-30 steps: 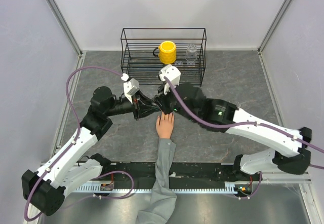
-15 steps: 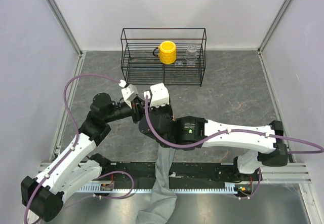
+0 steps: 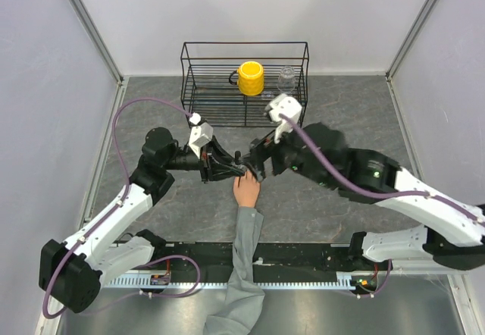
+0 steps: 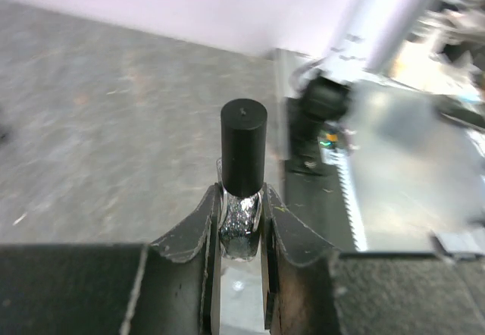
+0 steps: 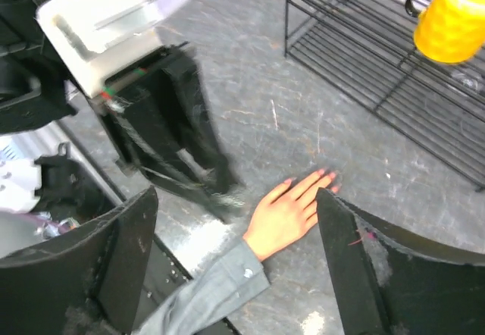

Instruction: Paint the nails

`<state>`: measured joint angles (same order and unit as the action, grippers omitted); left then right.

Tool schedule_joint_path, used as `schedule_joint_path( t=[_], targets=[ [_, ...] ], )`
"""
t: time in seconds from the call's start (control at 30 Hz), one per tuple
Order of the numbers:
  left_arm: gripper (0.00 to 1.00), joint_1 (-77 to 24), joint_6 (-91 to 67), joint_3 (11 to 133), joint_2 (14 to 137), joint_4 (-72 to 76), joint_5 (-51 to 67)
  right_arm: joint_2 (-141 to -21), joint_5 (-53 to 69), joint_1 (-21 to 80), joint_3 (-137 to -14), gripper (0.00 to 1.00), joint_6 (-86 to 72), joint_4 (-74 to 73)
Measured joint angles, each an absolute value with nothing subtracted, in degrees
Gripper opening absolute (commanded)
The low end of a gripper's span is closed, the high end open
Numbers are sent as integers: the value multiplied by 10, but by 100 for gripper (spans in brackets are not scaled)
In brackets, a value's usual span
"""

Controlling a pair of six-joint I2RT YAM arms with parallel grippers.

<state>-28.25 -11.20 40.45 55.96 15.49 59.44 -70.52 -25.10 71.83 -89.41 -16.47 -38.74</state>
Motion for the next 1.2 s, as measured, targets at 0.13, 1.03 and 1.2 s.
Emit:
schedule_joint_path(
  t=[0.13, 1.03, 1.2],
  targets=[
    [2, -283, -162, 404, 569, 228, 672, -662, -84, 635, -875, 72, -122, -379],
    [2, -301, -176, 402, 550, 227, 710, -734, 150, 607, -854, 0, -66, -346],
    [2, -298, -103, 404, 510, 112, 570, -733, -72, 668, -825, 0, -116, -305]
  ],
)
